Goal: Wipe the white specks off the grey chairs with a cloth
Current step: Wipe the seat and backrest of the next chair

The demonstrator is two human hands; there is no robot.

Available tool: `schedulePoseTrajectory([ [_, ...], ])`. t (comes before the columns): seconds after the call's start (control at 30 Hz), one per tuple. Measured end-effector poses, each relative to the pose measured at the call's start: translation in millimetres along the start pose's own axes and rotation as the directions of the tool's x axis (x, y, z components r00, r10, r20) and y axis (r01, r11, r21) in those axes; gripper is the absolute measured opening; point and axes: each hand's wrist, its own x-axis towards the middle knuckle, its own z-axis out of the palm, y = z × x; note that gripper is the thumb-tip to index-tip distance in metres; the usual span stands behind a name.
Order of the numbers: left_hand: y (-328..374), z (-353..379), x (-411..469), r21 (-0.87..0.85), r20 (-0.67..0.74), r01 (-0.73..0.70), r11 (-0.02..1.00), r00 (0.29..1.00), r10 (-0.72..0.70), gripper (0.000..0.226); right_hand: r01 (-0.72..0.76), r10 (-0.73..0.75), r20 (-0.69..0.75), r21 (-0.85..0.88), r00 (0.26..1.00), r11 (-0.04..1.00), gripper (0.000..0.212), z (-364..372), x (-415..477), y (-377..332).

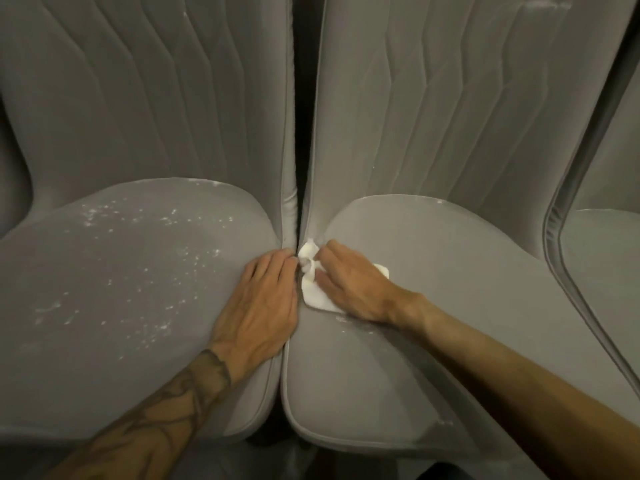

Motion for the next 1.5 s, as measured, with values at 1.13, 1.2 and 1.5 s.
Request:
schedulePoseTrajectory([
  [1.13, 4, -3, -2, 0.059, 0.042, -0.005, 0.998, 0.999, 0.002, 0.030, 0.206, -0.219, 0.143, 0.097, 0.965, 0.974, 0.023, -14, -105, -70],
  [1.2, 4, -3, -3, 0.066, 0.027, -0.008, 0.998, 1.000, 0.006, 0.024, 0.206, -0.213, 0.138, 0.066, 0.967, 0.976, 0.024, -23, -104, -52],
  [1.5, 3, -2, -5, 0.070, 0.015, -0.022, 0.997, 1.000, 0.021, 0.025, -0.029, 0.028, -0.033, -0.022, 0.999, 0.999, 0.027, -12, -121, -38],
])
